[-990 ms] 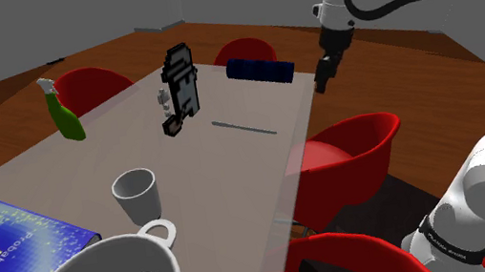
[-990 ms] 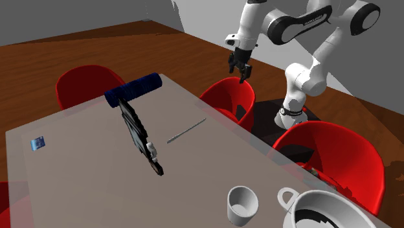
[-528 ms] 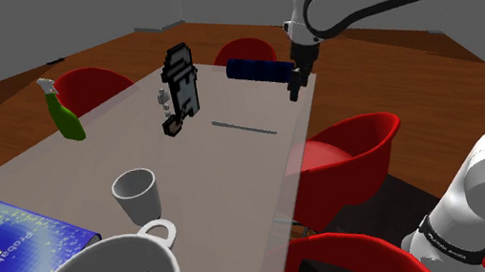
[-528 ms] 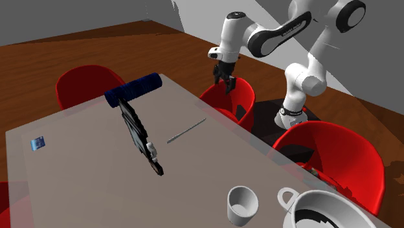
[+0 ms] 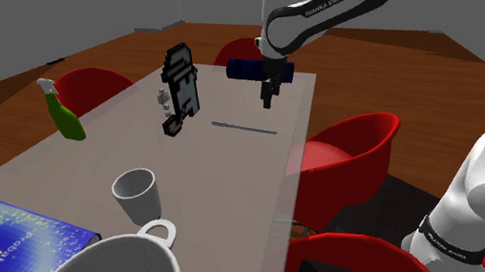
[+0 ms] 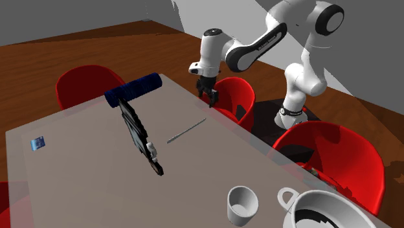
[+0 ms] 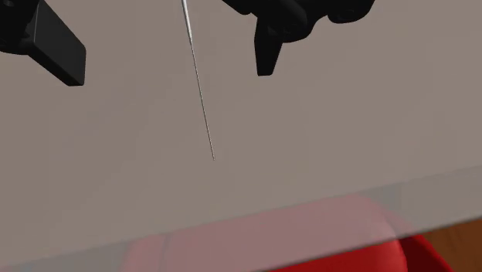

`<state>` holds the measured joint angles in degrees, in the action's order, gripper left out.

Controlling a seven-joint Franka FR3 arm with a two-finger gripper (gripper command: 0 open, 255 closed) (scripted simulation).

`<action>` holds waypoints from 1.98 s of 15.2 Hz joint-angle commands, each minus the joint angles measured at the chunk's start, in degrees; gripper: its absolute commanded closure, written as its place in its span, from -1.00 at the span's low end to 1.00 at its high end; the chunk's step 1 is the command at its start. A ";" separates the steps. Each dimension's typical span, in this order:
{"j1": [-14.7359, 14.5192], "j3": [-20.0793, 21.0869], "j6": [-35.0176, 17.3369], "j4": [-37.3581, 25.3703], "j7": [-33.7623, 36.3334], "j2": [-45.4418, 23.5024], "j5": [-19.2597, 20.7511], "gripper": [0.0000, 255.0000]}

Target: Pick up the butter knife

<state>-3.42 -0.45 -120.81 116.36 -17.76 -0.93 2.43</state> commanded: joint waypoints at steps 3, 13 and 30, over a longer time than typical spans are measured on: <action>-0.29 0.45 -1.60 -7.38 -2.10 -9.17 -1.18 -1.00; -0.85 2.14 -0.82 -26.80 -5.45 -28.34 -2.65 -1.00; -0.91 2.12 -4.74 -25.12 -5.43 -30.59 -2.60 1.00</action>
<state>-4.33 1.67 -125.56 91.24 -23.19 -31.51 -0.16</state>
